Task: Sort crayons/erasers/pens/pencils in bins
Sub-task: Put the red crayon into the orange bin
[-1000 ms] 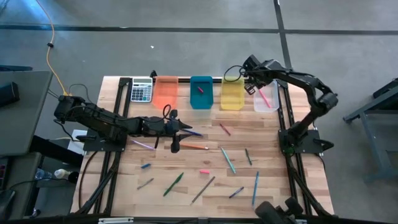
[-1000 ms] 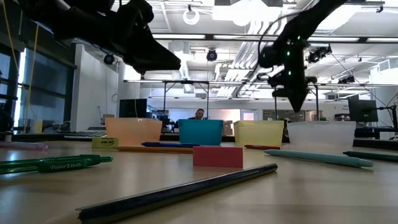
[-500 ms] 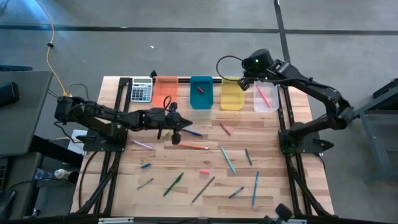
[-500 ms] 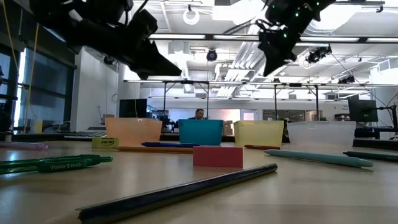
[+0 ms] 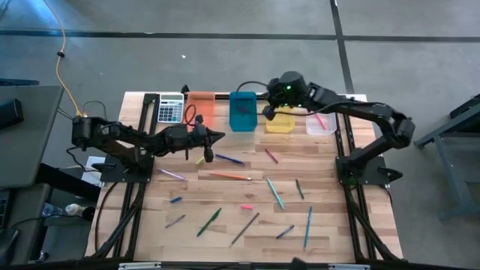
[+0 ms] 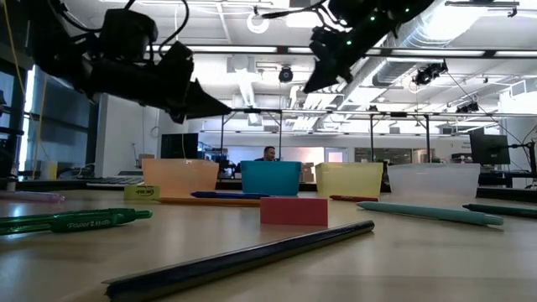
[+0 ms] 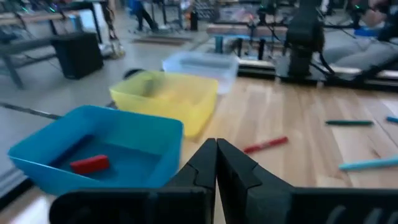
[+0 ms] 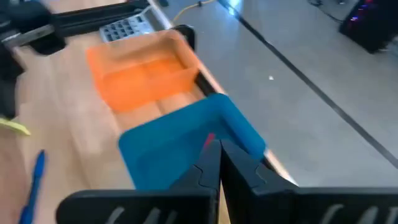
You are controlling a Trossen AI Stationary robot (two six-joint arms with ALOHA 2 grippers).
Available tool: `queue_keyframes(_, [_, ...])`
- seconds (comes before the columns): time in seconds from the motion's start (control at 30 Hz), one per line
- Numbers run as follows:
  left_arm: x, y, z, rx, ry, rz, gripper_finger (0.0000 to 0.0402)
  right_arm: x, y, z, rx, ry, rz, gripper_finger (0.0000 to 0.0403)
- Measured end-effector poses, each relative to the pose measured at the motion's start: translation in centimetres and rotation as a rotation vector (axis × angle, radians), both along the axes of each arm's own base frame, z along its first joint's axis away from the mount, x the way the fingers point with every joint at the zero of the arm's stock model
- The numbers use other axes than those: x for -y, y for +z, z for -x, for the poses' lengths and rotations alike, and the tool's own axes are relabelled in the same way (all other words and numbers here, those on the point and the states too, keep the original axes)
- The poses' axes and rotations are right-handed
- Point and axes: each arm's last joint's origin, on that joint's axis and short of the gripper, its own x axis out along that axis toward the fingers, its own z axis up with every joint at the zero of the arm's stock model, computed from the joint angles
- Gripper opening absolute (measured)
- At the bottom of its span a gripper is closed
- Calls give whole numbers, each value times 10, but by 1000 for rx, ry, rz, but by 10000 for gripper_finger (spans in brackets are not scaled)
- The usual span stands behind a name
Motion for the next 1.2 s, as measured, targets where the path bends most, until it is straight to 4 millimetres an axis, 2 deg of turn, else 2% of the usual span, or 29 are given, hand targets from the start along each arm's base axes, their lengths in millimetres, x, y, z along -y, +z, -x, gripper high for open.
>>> queue_keyframes(0.2, [-7, -2, 5, -16, -10, -14, 0, -12, -15, -34, 68, 42, 30, 0])
queue_keyframes(0.47, [-13, -2, 7, -25, -43, -44, 1, -28, -53, -87, 217, 100, 75, 0])
queue_keyframes(0.77, [-9, -4, 6, -64, -63, -65, 0, -50, -75, -111, 235, 177, 160, 0])
queue_keyframes(0.9, [-5, -7, 5, -91, -86, -51, 1, -57, -88, -106, 357, 191, 188, 0])
queue_keyframes(1.03, [1, -11, 3, -124, -110, -35, 0, -65, -108, -81, 486, 171, 170, 0])
queue_keyframes(1.2, [7, -15, 2, -161, -138, -20, 0, -80, -122, -45, 508, 106, 146, 0])
